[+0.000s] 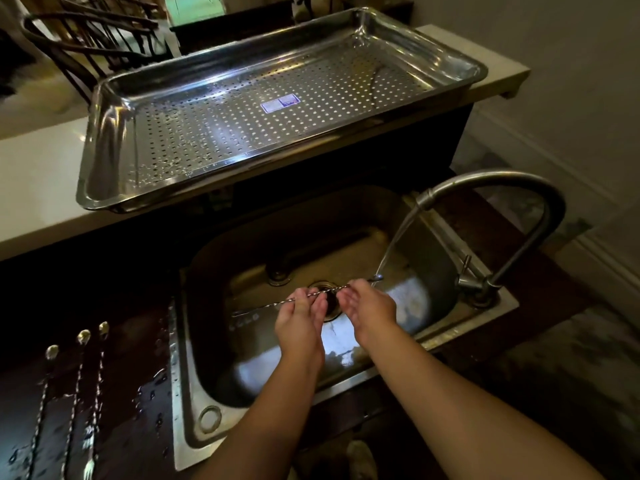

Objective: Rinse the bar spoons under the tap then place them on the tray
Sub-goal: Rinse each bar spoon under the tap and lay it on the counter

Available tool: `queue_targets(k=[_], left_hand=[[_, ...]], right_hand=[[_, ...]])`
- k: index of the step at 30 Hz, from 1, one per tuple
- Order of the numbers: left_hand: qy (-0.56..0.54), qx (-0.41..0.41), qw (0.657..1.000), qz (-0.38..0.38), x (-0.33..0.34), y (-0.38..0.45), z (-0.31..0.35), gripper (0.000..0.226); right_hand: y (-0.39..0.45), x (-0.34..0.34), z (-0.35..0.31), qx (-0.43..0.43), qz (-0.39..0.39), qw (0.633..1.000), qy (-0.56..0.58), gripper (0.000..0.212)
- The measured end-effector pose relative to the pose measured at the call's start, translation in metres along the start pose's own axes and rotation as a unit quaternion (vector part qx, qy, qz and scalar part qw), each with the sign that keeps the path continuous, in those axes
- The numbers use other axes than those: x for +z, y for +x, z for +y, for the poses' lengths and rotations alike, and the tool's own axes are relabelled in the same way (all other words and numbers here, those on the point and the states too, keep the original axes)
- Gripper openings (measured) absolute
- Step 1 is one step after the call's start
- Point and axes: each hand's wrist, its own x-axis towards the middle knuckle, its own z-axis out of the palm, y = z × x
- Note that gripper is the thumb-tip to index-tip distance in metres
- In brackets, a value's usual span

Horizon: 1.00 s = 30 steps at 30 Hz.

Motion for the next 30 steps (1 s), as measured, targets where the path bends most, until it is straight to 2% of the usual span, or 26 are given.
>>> queue_targets(k=[12, 16, 21, 30], left_hand=[[0.033, 0.029, 0.999, 0.005, 0.016, 0.014, -0.001, 0.011], [0.042, 0.031, 0.999, 0.004, 0.014, 0.015, 0.000, 0.011], [0.049, 0.026, 0.998, 0.005, 0.008, 0.015, 0.002, 0.011], [0.032, 0.024, 0.999, 0.011, 0.003, 0.008, 0.001, 0.017]], right_hand=[[0.017, 0.002, -0.007, -0.013, 0.011, 1.000, -0.016, 0.018], [0.025, -0.004, -0.011, -0.014, 0.038, 0.998, -0.037, 0.015], [0.035, -0.014, -0.020, -0.020, 0.068, 0.991, -0.117, 0.018], [0.038, -0.011, -0.010, -0.035, 0.072, 0.989, -0.124, 0.023]])
